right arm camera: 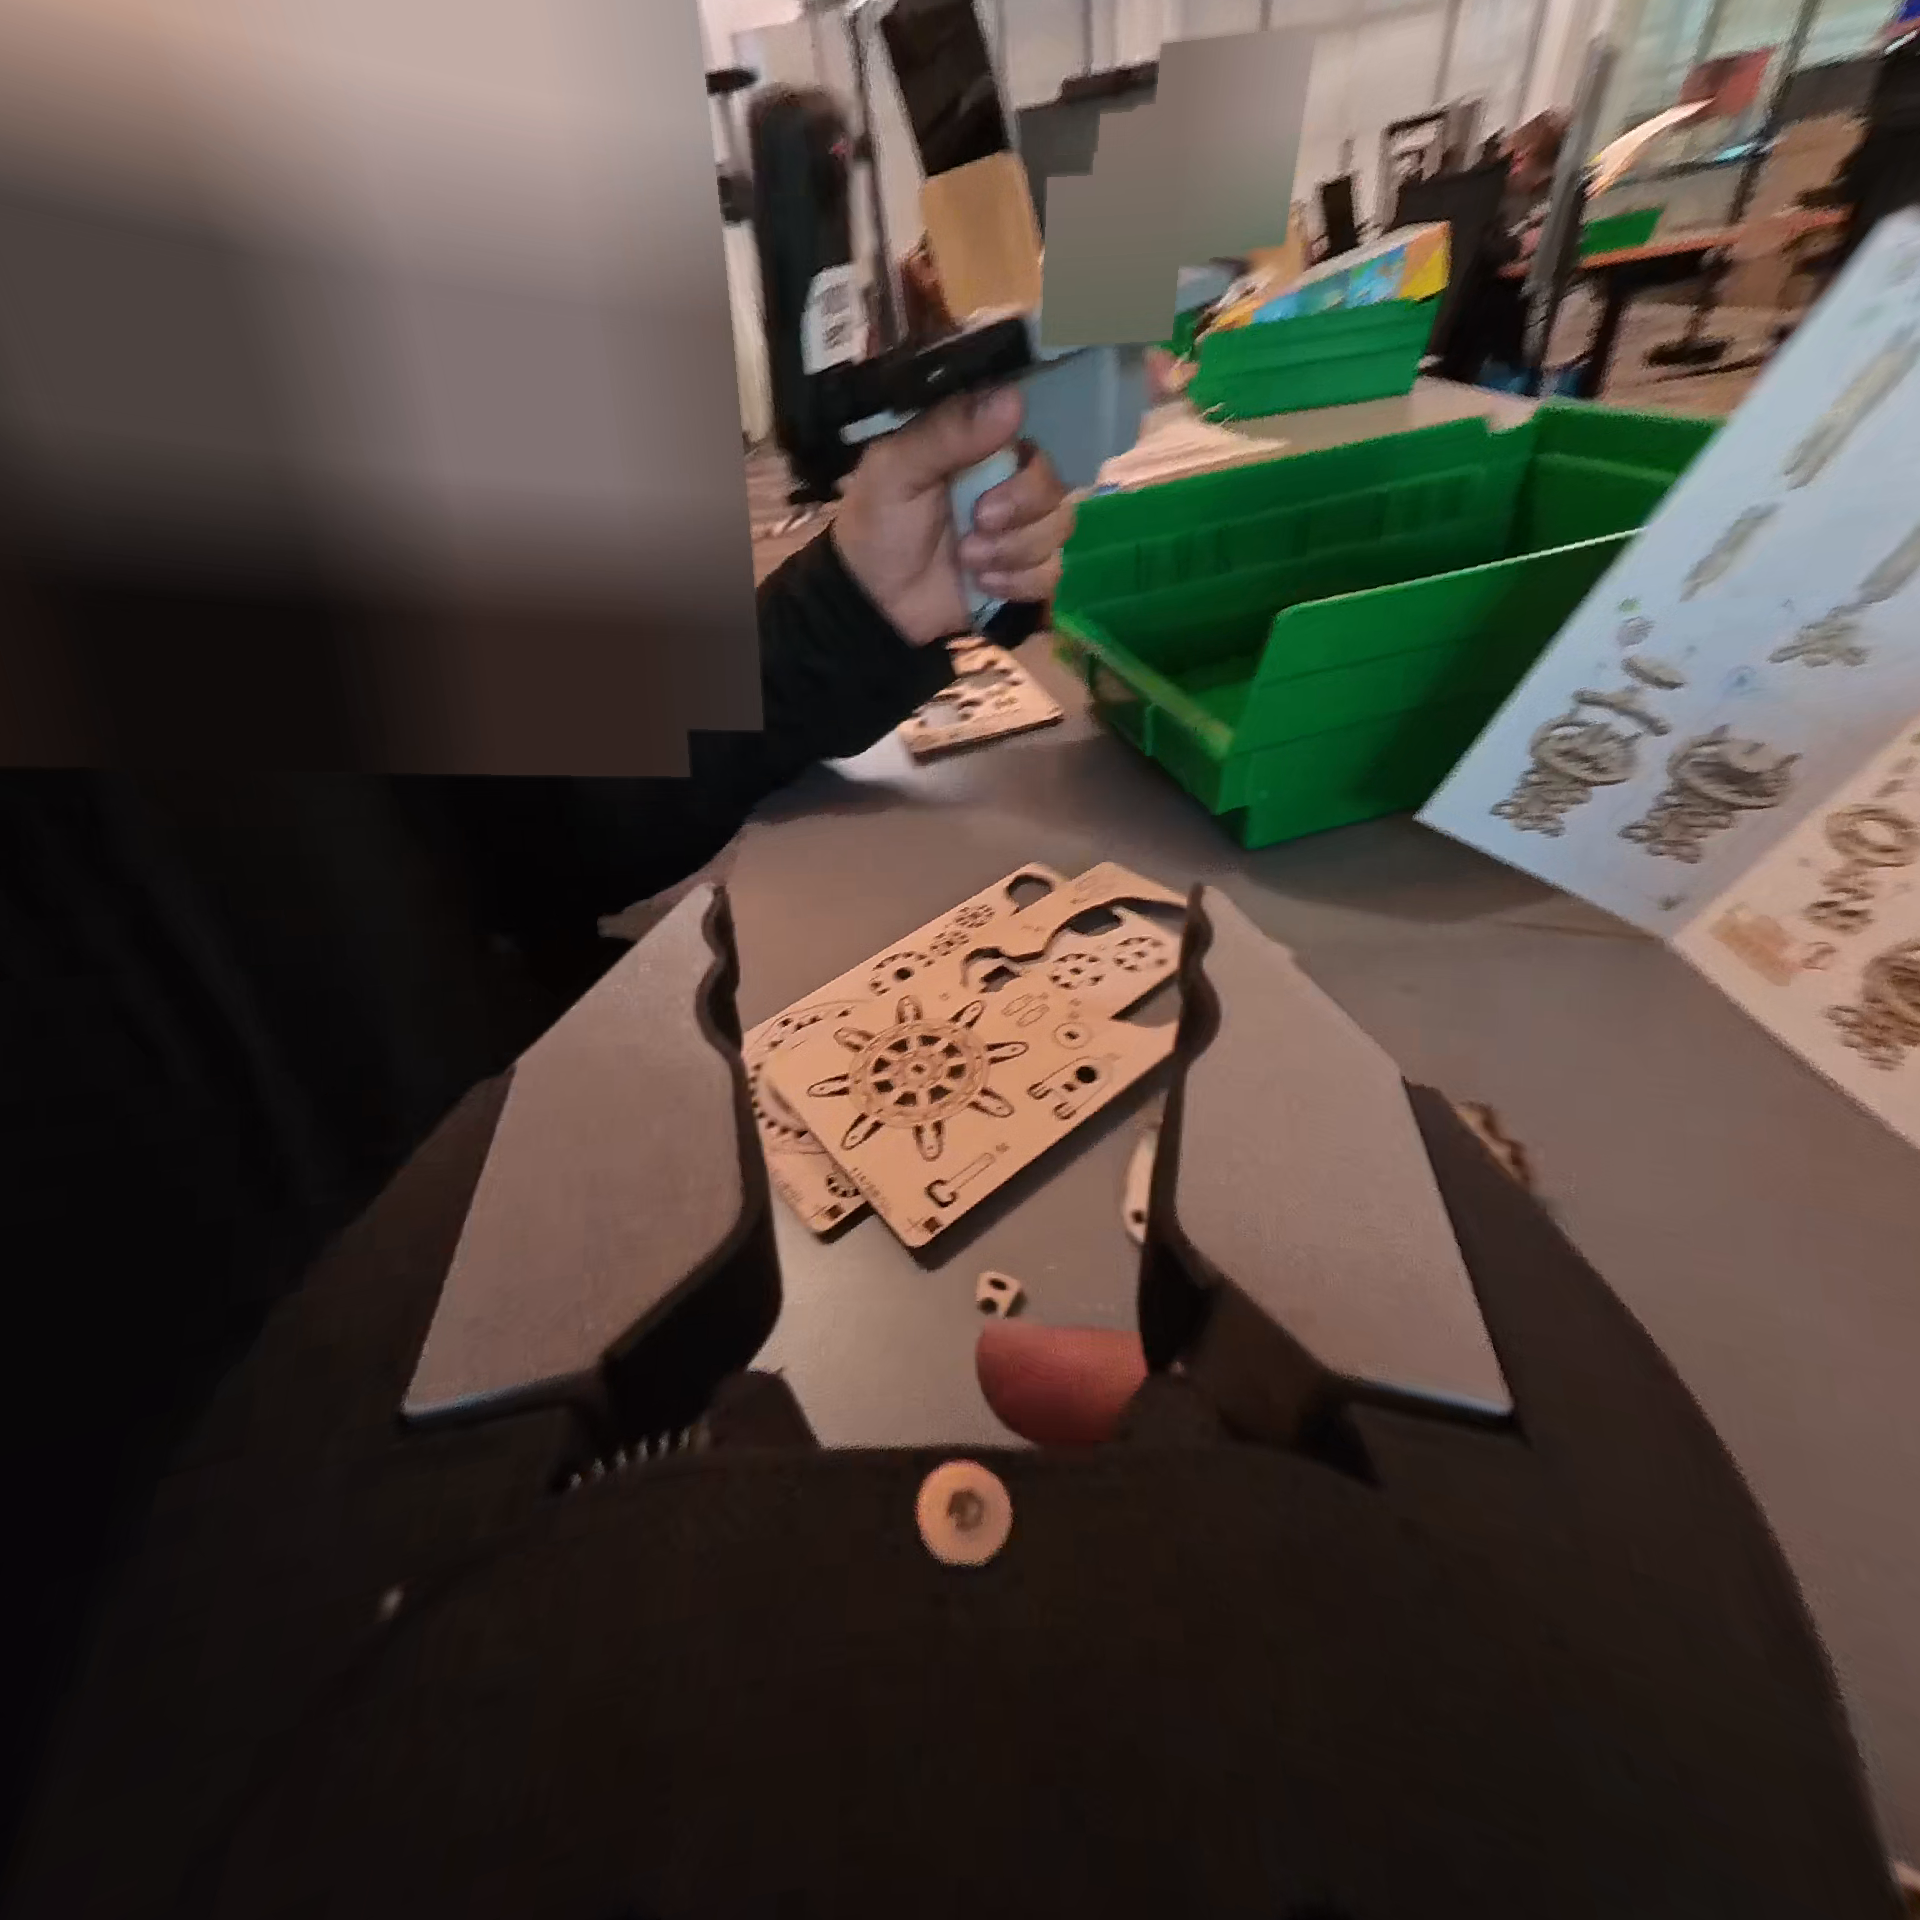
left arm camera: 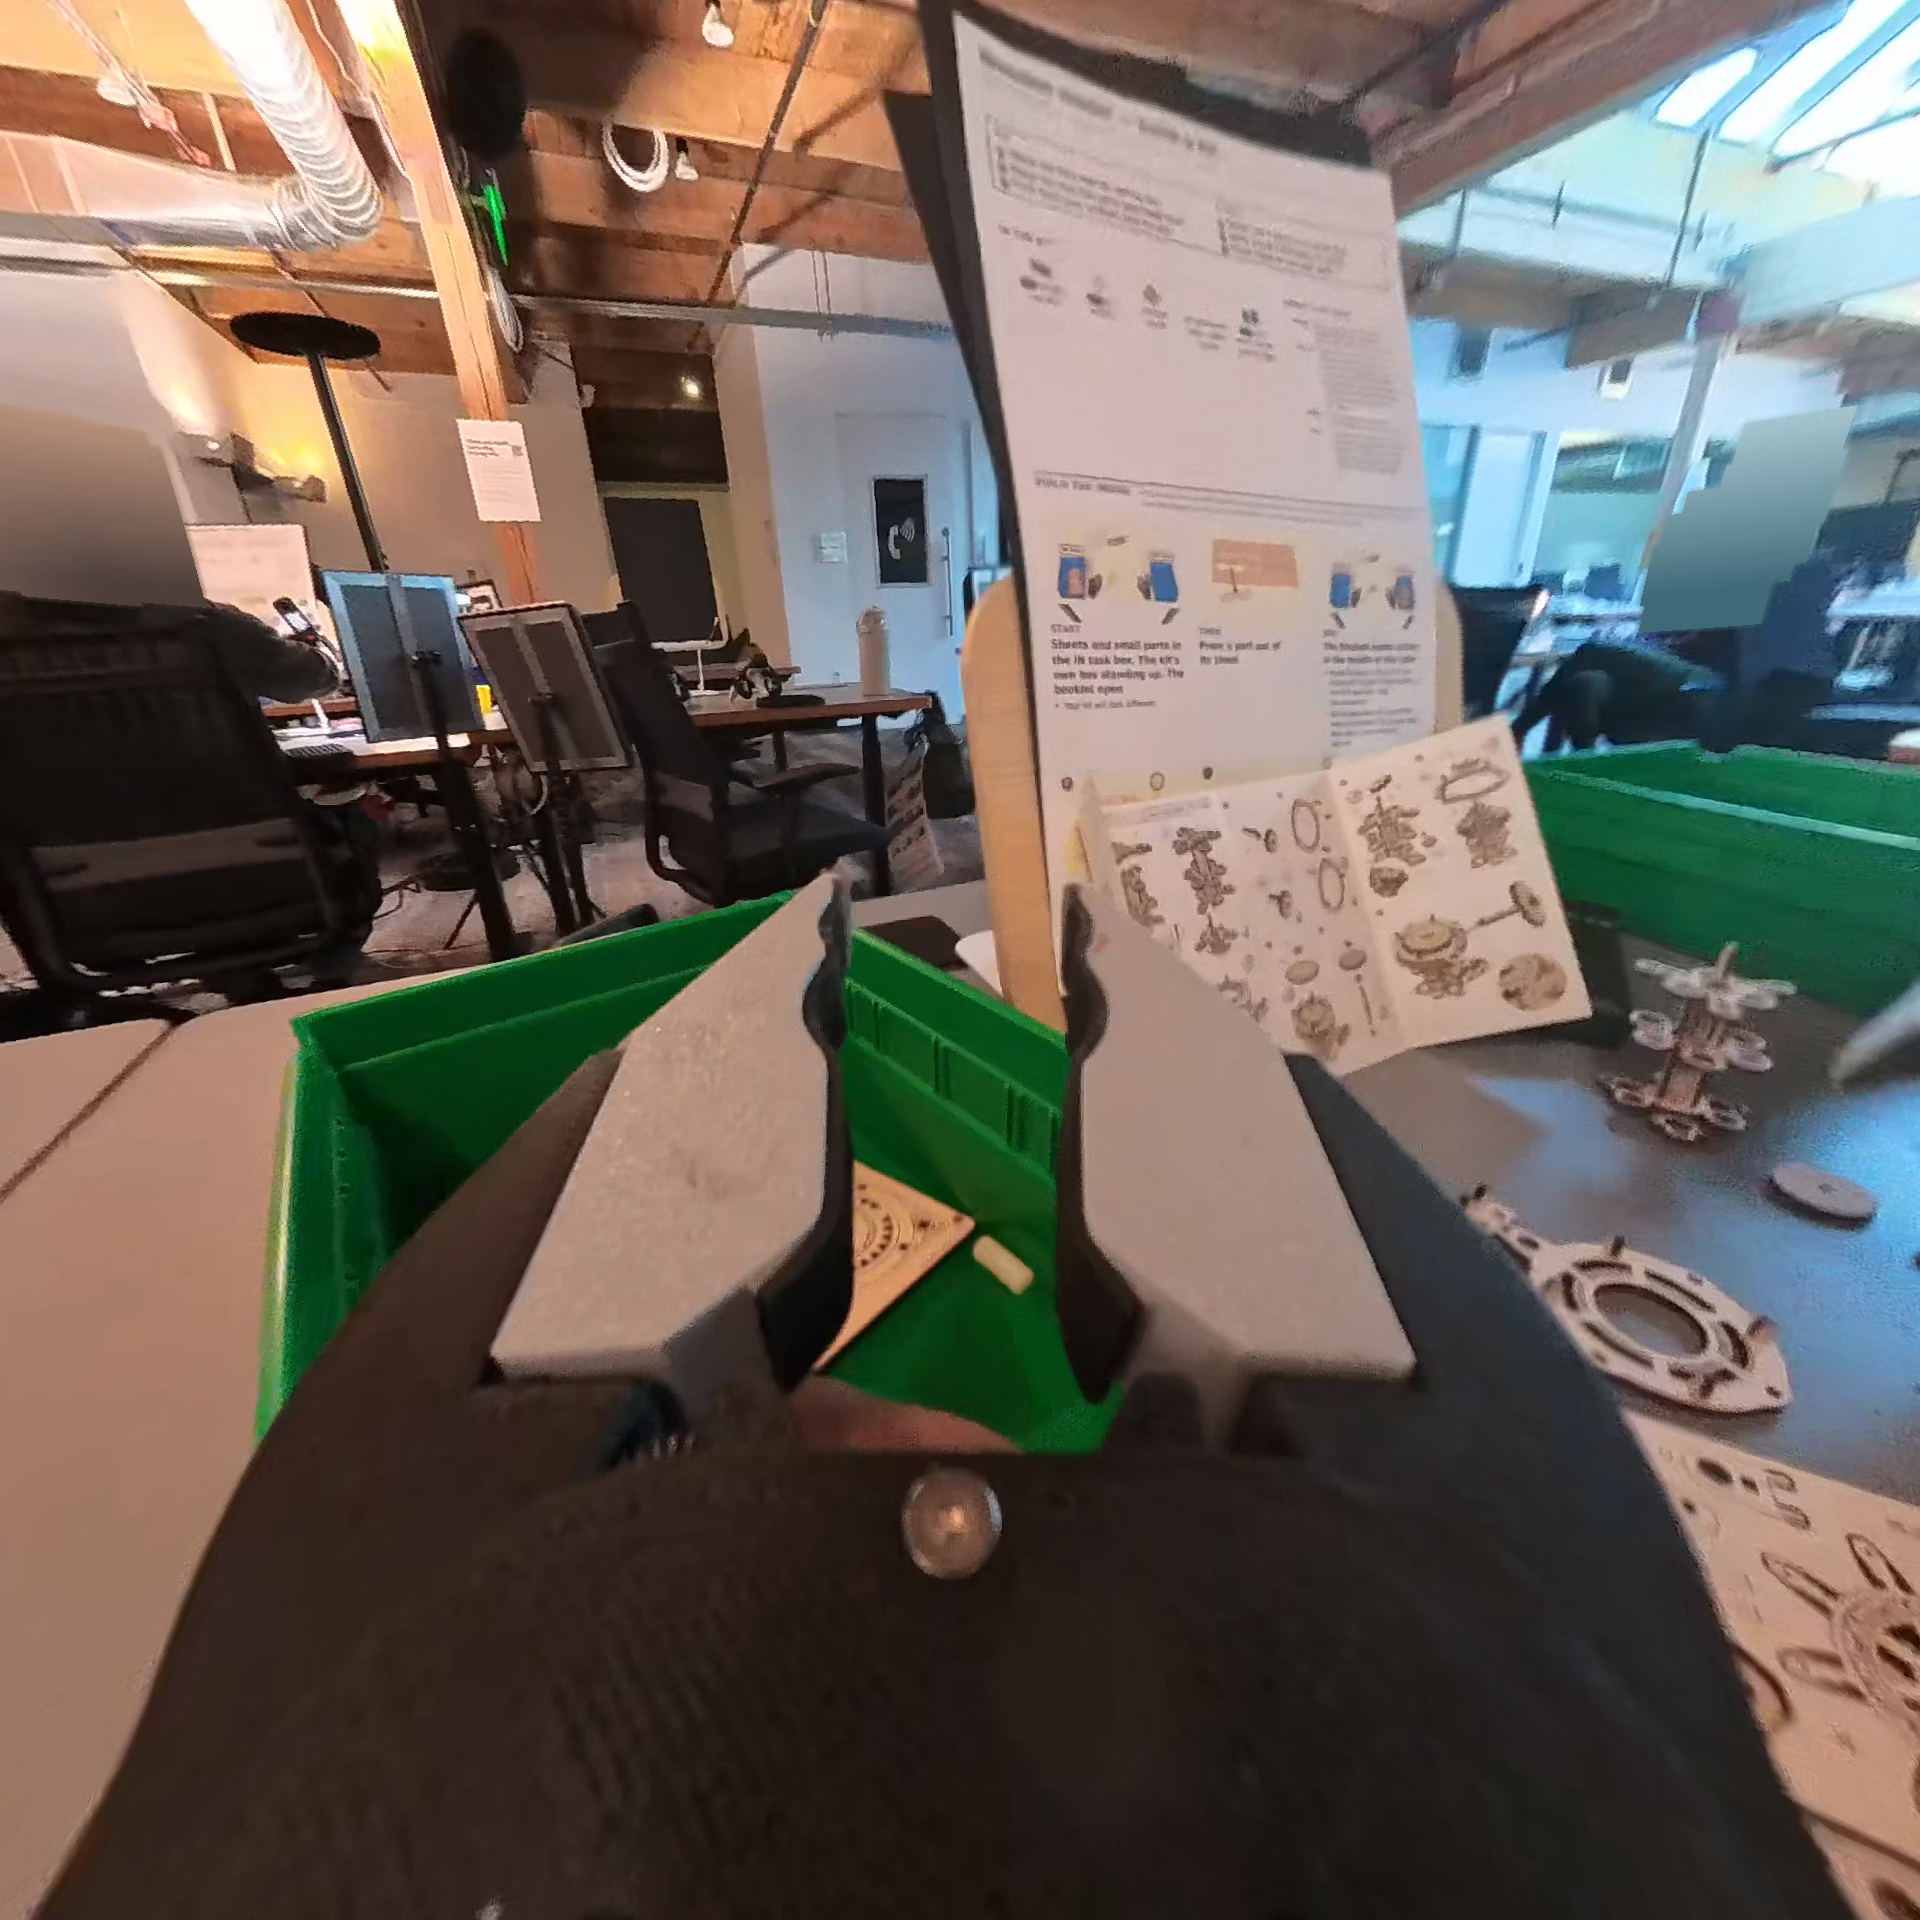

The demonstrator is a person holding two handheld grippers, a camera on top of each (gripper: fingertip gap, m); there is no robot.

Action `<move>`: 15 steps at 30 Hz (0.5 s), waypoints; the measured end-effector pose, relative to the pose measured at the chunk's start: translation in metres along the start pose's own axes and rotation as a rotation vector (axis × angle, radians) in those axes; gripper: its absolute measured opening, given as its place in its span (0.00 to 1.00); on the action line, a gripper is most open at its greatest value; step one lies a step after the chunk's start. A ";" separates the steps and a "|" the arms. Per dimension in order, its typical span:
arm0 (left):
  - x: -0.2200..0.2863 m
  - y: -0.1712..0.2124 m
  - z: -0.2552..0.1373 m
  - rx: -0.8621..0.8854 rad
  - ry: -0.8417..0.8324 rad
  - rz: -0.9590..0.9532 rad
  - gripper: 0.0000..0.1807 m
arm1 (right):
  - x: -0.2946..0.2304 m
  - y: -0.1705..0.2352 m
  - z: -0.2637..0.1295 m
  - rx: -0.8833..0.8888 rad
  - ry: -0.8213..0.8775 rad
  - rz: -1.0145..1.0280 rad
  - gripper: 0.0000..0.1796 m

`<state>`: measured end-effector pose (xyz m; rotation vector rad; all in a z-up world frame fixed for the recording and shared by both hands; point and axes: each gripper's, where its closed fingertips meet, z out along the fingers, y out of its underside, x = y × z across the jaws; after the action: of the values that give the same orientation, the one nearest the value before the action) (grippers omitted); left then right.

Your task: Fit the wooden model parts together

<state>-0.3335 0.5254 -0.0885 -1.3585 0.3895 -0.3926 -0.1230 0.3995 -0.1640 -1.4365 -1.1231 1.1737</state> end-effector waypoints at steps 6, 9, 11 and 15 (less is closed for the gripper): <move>0.022 0.005 -0.043 -0.160 -0.062 0.108 0.22 | 0.087 -0.030 -0.065 0.123 0.618 -0.003 0.44; 0.016 0.014 -0.080 -0.253 -0.126 0.129 0.24 | 0.085 -0.020 -0.076 0.074 0.631 -0.029 0.47; 0.009 0.025 -0.106 -0.331 -0.164 0.114 0.25 | 0.083 -0.009 -0.080 0.026 0.672 -0.099 0.46; -0.009 0.045 -0.152 -0.427 -0.264 0.056 0.25 | 0.078 0.000 -0.084 0.026 0.663 -0.080 0.46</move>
<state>-0.4132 0.4076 -0.1580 -1.7861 0.3000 -0.0788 -0.0306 0.4669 -0.1652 -1.5766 -0.6846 0.5734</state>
